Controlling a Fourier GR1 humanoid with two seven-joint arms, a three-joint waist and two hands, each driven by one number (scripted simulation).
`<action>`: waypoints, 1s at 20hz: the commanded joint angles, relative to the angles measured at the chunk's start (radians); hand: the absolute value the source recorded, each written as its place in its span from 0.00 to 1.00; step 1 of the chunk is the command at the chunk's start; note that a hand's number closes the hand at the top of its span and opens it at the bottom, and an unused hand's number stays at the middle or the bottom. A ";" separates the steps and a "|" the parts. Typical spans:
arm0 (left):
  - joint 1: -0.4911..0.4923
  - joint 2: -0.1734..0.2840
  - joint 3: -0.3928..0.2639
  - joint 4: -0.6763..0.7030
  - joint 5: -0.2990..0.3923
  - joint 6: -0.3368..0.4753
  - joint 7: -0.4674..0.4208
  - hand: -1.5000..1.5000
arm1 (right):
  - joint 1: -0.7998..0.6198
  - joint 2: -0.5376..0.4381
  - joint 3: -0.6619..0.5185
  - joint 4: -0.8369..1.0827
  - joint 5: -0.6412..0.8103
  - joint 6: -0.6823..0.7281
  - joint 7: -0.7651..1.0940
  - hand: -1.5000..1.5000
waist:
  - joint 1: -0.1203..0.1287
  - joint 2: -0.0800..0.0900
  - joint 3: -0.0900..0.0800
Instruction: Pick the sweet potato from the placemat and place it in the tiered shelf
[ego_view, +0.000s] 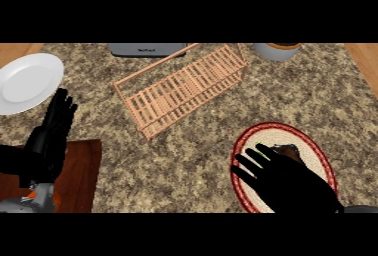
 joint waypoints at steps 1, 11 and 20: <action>-0.036 -0.012 0.029 0.065 -0.006 -0.026 -0.017 0.50 | 0.041 0.067 0.063 0.019 0.133 0.026 0.092 0.00 | -0.006 0.007 0.001; 0.009 -0.020 0.029 -0.016 -0.038 -0.023 0.011 0.50 | 0.049 0.020 0.197 0.176 0.472 -0.020 0.094 0.00 | 0.004 0.006 0.002; 0.021 -0.087 0.043 -0.019 -0.090 -0.046 0.002 0.50 | 0.124 0.099 0.075 0.249 0.570 -0.068 -0.031 0.00 | 0.000 0.007 0.002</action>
